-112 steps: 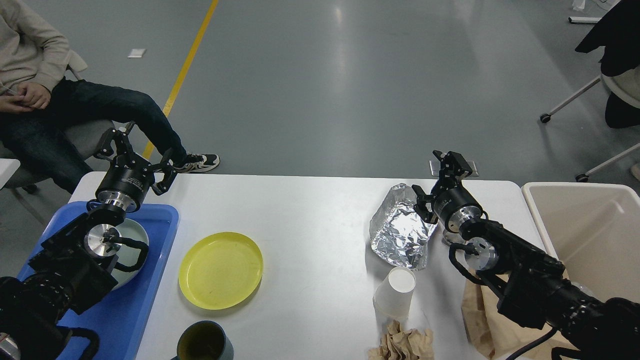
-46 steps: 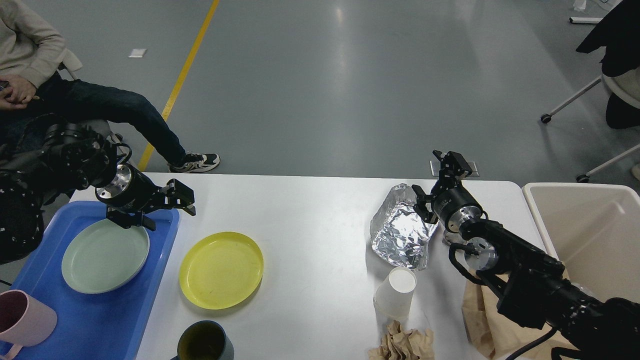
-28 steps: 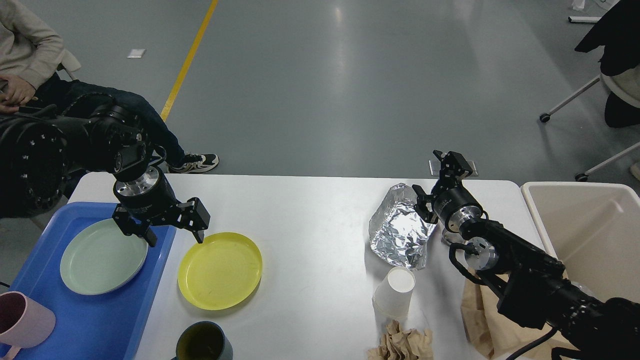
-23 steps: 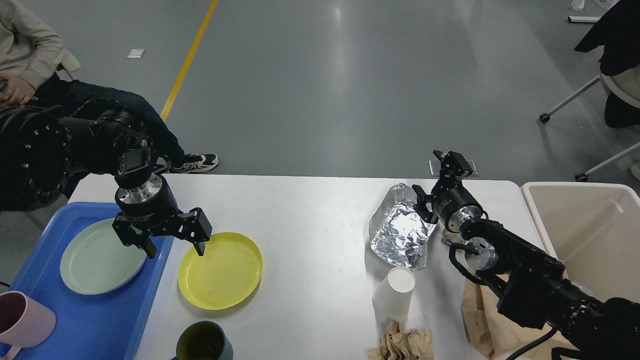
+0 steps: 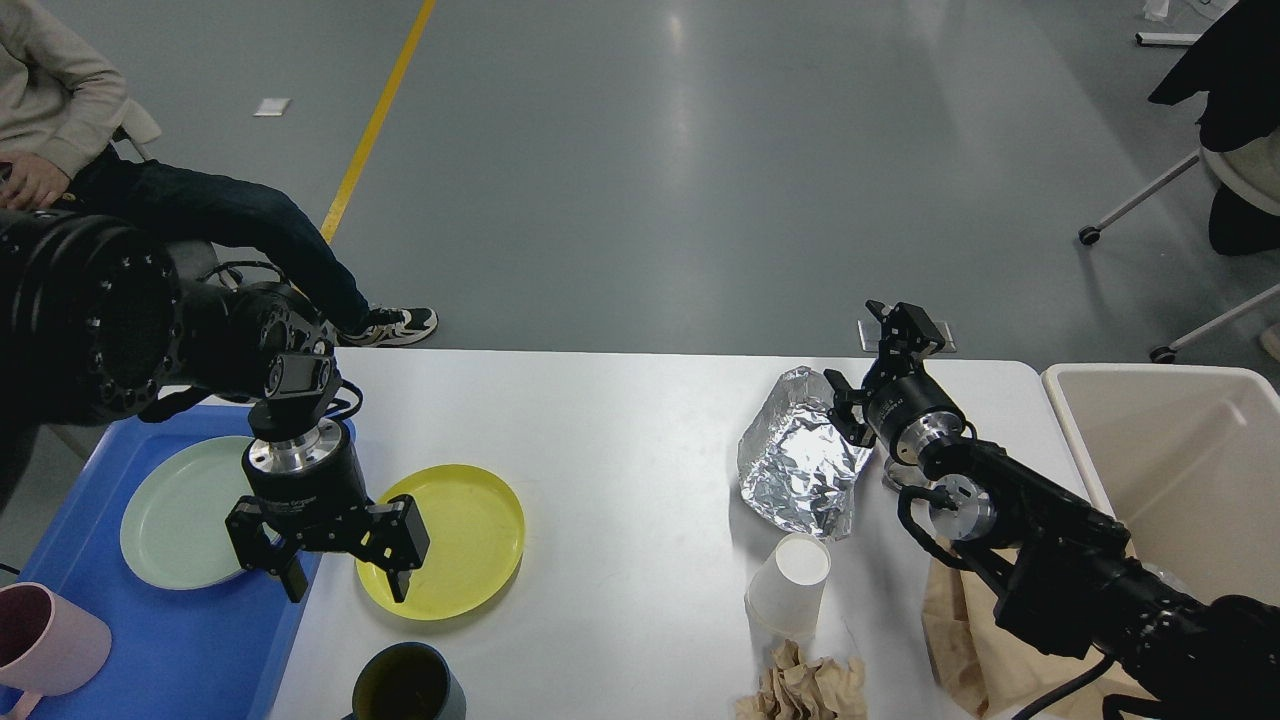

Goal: Tidy desktop
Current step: 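Move the left gripper over the yellow plate down to the dark mug, then grasp the dark mug with the left gripper and lift it, then place the dark mug on the blue tray and release it, then move the left gripper to the yellow plate rim and grasp it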

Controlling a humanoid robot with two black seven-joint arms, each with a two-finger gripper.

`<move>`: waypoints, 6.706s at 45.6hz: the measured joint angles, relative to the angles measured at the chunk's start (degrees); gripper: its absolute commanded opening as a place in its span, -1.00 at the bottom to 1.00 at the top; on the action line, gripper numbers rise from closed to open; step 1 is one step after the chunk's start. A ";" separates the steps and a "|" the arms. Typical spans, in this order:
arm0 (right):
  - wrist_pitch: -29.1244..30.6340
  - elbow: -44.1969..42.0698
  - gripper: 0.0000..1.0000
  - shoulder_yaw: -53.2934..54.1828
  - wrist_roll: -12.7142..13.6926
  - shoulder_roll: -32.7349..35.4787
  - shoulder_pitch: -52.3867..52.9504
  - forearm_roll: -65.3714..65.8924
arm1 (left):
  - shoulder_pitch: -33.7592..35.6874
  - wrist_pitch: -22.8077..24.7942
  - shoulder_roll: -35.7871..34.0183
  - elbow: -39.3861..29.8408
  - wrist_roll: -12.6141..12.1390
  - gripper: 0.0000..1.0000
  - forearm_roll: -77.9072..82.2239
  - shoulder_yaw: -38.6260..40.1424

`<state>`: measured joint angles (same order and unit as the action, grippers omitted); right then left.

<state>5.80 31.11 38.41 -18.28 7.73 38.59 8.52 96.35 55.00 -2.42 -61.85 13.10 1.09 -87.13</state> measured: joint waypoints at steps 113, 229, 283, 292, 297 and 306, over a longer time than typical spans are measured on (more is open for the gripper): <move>0.00 0.00 1.00 0.00 0.00 0.00 0.00 0.00 | -5.38 0.00 -21.87 9.49 -10.64 -1.00 -0.62 8.98; 0.00 0.00 1.00 0.00 0.00 0.00 0.01 0.00 | 6.63 -7.71 -6.85 3.58 -9.83 0.82 -1.68 -5.03; 0.00 0.00 1.00 0.00 0.00 0.00 0.06 0.00 | -22.97 -11.11 -2.22 26.94 -13.52 0.75 -2.23 10.06; 0.00 0.00 1.00 0.00 0.00 0.00 0.06 0.00 | -24.12 -12.87 -2.66 26.97 -14.95 0.63 -2.23 11.58; 0.00 0.00 1.00 0.00 0.00 0.00 0.06 0.00 | -24.31 -13.05 -2.83 26.97 -15.33 0.42 -2.25 11.84; 0.00 0.00 1.00 0.00 0.00 0.00 0.06 0.00 | -24.86 -12.96 -2.86 26.99 -15.44 0.07 -2.25 13.50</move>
<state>5.80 31.11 38.41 -18.28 7.73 38.64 8.53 71.49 42.04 -5.28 -34.86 -2.34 -1.16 -73.63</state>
